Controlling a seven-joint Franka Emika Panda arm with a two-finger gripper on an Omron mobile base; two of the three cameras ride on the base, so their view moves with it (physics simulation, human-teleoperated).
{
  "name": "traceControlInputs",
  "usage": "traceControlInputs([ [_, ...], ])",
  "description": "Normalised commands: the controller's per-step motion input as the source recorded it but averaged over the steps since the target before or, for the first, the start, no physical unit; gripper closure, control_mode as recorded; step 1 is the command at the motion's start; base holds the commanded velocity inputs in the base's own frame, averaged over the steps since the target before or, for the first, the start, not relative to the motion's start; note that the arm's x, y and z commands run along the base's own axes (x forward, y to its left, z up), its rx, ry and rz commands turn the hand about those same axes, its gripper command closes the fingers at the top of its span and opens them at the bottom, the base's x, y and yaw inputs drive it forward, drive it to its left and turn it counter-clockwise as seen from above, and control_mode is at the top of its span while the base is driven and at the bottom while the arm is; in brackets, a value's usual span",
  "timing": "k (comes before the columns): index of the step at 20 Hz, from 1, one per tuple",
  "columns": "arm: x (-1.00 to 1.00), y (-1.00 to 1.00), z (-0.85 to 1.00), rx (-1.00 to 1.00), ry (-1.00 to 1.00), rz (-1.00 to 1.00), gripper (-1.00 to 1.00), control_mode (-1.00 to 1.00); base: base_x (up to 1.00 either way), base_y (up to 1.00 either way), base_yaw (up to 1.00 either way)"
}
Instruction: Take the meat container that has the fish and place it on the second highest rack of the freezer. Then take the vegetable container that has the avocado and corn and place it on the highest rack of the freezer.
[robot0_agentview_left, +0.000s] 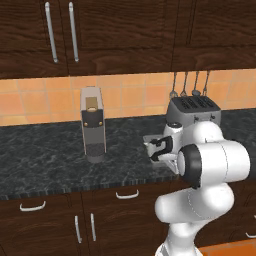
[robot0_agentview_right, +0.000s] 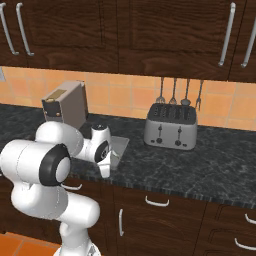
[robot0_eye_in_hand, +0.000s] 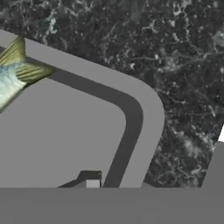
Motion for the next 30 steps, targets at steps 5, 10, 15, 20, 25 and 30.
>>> traceControlInputs([
  [5,-0.35,-0.02,0.72,0.0,-0.18,-0.03,1.0,-1.0,0.0,0.0,0.0],
  [10,-0.13,-0.02,1.0,0.0,-0.15,0.0,1.0,-1.0,0.0,0.0,0.0],
  [15,0.0,-0.07,1.0,0.01,0.0,0.03,1.0,-1.0,0.0,0.0,0.0],
  [20,-0.1,-0.18,1.0,0.05,0.07,0.03,1.0,-1.0,0.0,0.0,0.0],
  [25,-0.39,-0.15,1.0,0.1,0.22,0.01,1.0,-1.0,0.0,0.0,0.0],
  [30,-0.74,-0.03,0.93,0.11,0.28,0.0,1.0,-1.0,0.0,0.0,0.0],
])
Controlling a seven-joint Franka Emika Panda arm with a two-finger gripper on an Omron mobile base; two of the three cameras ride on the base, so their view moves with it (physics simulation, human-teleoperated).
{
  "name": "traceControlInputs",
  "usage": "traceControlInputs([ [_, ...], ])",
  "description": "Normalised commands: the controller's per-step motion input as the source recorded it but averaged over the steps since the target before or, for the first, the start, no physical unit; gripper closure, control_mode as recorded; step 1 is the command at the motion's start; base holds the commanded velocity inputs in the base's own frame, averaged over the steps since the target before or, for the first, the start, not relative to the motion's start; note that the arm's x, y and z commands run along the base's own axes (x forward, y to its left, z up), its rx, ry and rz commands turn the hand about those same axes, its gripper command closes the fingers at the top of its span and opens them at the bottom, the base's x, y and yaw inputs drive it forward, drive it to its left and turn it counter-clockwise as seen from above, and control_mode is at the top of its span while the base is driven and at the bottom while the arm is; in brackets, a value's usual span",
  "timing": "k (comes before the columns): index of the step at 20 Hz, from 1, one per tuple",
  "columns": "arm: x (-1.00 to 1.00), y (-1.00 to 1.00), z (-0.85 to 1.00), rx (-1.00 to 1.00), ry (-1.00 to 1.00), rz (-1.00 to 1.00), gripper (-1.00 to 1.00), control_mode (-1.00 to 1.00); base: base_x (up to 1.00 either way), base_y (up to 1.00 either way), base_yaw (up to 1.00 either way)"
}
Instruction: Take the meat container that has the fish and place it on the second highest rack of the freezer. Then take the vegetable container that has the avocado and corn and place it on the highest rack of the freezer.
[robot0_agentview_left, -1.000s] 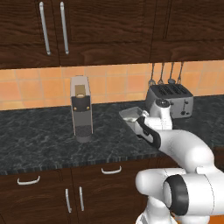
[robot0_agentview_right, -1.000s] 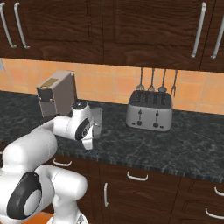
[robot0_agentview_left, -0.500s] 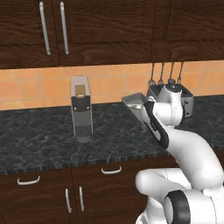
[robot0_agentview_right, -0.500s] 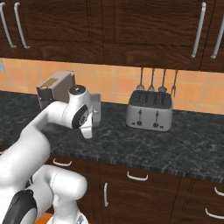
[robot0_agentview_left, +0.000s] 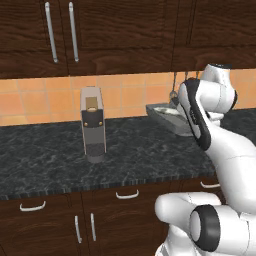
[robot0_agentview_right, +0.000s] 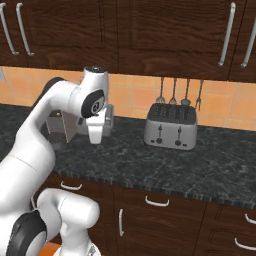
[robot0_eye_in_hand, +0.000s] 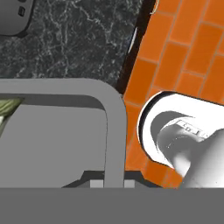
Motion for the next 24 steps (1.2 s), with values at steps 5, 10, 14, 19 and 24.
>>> traceControlInputs([
  [5,-0.79,-0.01,0.78,0.12,0.28,0.0,1.0,-1.0,0.0,0.0,0.0],
  [10,-0.94,0.0,0.48,0.05,0.12,0.0,1.0,-1.0,0.0,0.0,0.0],
  [14,-1.0,0.0,0.02,0.0,-0.09,0.0,1.0,-1.0,0.0,0.0,0.0],
  [19,-1.0,0.0,0.0,-0.06,-0.21,0.0,1.0,-1.0,0.0,0.0,0.0],
  [24,-0.95,0.0,0.04,-0.06,-0.17,0.0,1.0,-1.0,0.0,0.0,0.0],
])
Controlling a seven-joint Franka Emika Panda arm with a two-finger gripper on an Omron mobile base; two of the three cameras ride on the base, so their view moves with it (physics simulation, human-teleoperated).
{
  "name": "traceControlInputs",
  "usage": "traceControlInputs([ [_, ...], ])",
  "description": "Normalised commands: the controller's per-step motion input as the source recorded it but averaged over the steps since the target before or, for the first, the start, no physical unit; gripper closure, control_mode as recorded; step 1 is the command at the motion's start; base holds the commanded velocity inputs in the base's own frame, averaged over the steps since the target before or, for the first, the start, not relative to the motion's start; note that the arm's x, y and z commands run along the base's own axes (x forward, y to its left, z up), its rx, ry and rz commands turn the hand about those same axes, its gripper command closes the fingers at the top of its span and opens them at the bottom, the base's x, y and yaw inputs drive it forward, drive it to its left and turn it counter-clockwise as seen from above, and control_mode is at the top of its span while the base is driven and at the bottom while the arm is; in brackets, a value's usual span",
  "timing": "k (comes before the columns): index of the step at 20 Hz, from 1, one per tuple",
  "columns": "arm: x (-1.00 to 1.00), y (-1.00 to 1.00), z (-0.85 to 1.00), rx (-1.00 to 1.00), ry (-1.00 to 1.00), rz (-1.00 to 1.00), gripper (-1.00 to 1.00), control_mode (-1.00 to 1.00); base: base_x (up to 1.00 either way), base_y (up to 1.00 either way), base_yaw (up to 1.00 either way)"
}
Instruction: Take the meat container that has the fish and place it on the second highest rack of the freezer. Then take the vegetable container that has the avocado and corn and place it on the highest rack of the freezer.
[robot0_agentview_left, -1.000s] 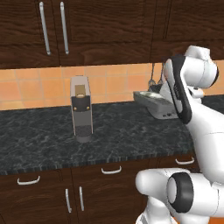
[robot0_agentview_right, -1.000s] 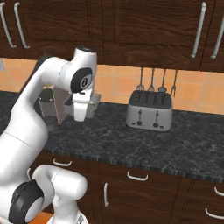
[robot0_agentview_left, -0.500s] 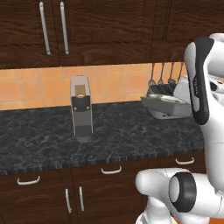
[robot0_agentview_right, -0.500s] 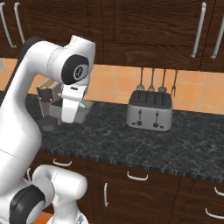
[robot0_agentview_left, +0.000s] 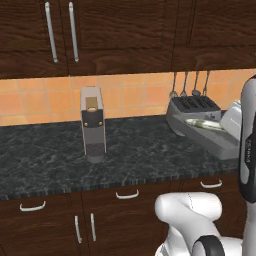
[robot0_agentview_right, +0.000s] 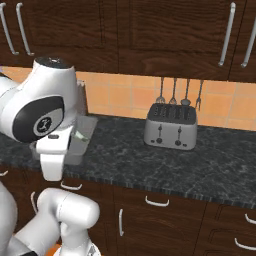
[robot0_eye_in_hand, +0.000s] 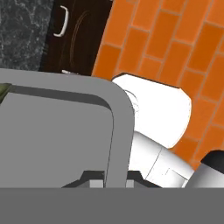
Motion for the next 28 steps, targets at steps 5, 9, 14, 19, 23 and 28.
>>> traceControlInputs([
  [5,-0.35,0.0,0.0,-0.03,-0.01,0.0,1.0,1.0,-0.23,-0.05,-0.02],
  [9,0.0,0.0,0.0,0.0,0.0,0.0,1.0,1.0,-0.25,-0.46,-0.52],
  [14,0.0,0.0,0.0,0.0,0.0,0.0,1.0,1.0,0.0,-0.07,-0.93],
  [19,0.0,0.0,0.0,0.0,0.0,0.0,1.0,1.0,0.0,-0.01,-0.96],
  [23,0.0,0.0,0.0,0.0,0.0,0.0,1.0,1.0,0.0,-0.18,-0.91],
  [28,0.0,0.0,0.0,0.0,0.0,0.0,1.0,1.0,0.0,-0.33,-0.87],
])
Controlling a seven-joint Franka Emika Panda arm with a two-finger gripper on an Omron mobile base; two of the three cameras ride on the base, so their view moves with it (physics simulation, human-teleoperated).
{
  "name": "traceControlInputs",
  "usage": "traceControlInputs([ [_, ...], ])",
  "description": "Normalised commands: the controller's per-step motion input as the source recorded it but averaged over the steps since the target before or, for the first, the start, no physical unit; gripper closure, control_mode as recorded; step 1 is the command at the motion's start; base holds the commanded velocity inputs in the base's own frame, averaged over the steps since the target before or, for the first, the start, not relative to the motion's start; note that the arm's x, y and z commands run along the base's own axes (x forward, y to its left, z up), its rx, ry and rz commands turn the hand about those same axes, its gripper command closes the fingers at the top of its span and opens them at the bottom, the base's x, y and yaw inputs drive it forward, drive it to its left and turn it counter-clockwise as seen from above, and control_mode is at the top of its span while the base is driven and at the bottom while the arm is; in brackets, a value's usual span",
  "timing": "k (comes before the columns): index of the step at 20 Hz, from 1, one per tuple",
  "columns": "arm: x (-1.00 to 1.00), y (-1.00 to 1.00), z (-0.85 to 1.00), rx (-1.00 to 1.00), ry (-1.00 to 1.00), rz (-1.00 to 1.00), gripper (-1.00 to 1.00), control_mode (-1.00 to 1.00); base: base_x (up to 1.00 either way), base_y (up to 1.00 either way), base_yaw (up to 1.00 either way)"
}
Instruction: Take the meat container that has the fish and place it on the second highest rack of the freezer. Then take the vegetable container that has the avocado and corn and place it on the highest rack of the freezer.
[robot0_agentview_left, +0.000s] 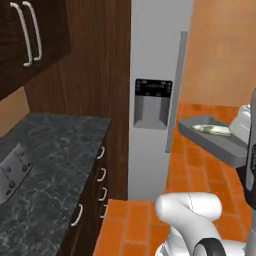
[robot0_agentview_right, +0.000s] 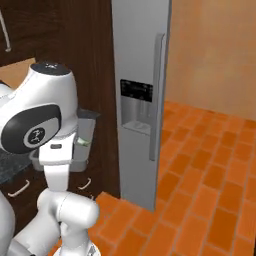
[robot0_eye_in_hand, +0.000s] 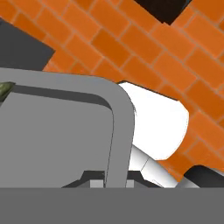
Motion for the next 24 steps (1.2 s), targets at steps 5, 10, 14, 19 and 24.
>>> traceControlInputs([
  [5,0.0,0.0,0.0,0.0,0.0,0.0,1.0,1.0,0.31,-0.66,-0.64],
  [10,0.0,0.0,0.0,0.0,0.0,0.0,1.0,1.0,0.97,-0.98,-0.18],
  [14,0.0,0.0,0.0,0.0,0.0,0.0,1.0,1.0,1.0,-1.0,0.01],
  [19,0.0,0.0,0.0,0.0,0.0,0.0,1.0,1.0,1.0,-0.92,0.1],
  [24,0.0,0.0,0.0,0.0,0.0,0.0,1.0,1.0,1.0,-0.62,0.17],
])
